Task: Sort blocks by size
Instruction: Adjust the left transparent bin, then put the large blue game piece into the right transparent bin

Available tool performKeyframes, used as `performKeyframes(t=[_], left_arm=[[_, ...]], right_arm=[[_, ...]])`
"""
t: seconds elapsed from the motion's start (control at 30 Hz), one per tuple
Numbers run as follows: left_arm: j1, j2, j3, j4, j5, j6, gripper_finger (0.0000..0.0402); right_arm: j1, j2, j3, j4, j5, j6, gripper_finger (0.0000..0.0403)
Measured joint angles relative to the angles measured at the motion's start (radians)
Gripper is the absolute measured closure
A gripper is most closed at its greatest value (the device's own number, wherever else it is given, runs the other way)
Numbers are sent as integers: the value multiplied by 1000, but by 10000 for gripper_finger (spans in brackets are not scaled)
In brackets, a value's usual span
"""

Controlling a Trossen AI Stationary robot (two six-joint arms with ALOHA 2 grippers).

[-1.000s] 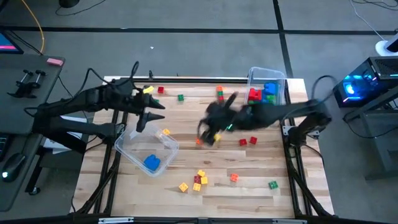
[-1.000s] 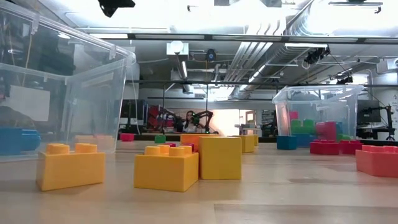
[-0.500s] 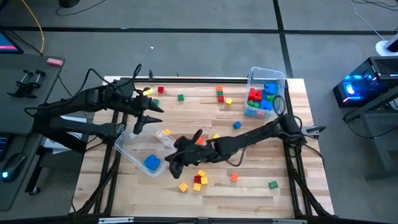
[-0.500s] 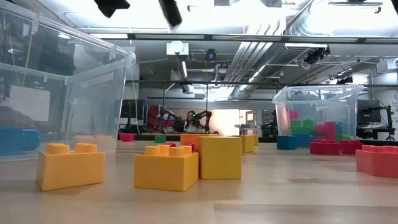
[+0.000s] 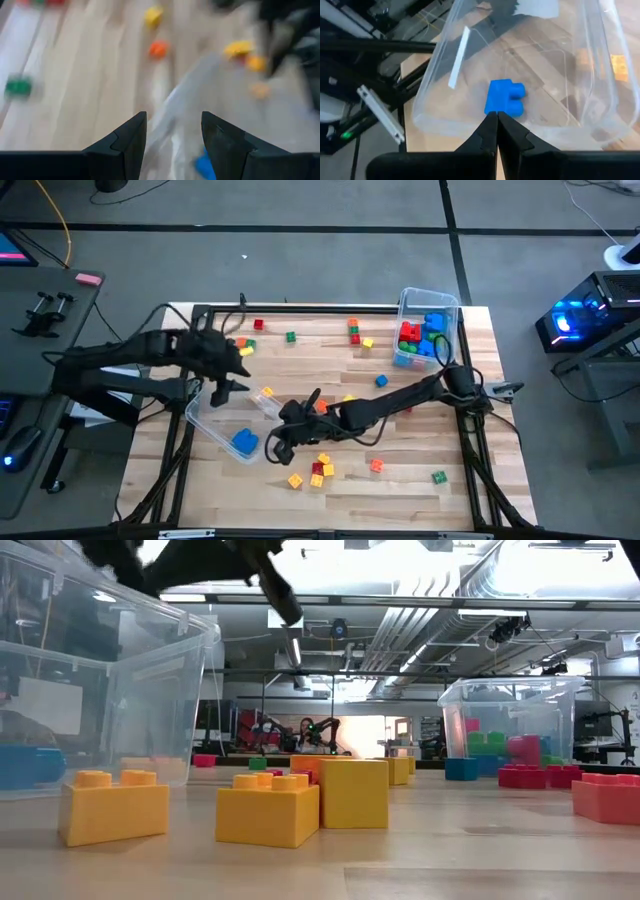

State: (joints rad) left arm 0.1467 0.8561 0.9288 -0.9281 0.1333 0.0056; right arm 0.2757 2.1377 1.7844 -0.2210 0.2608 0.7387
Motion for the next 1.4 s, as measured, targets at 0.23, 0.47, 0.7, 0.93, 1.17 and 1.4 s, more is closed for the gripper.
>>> performKeyframes(t=[0.23, 0.47, 0.7, 0.93, 1.17, 1.4], left_arm=[[16, 12, -167, 21, -230, -161, 228], [-6, -4, -177, -4, -94, -301, 228], [-84, -23, -177, -21, 1, -511, 228], [-150, -44, -143, -19, 23, -603, 228], [-148, -63, 27, -14, 14, -478, 228], [-278, -47, 82, 68, 20, -331, 228]], right_arm=[[-16, -6, 0, 2, -39, -32, 403], [-14, -8, 0, -50, -82, -48, 403], [-20, -17, 0, -125, -79, -93, 403], [-21, -20, 21, -153, -79, -138, 403], [-21, -20, 179, -255, -79, -256, 403], [-8, -20, 440, -613, -38, -312, 403]])
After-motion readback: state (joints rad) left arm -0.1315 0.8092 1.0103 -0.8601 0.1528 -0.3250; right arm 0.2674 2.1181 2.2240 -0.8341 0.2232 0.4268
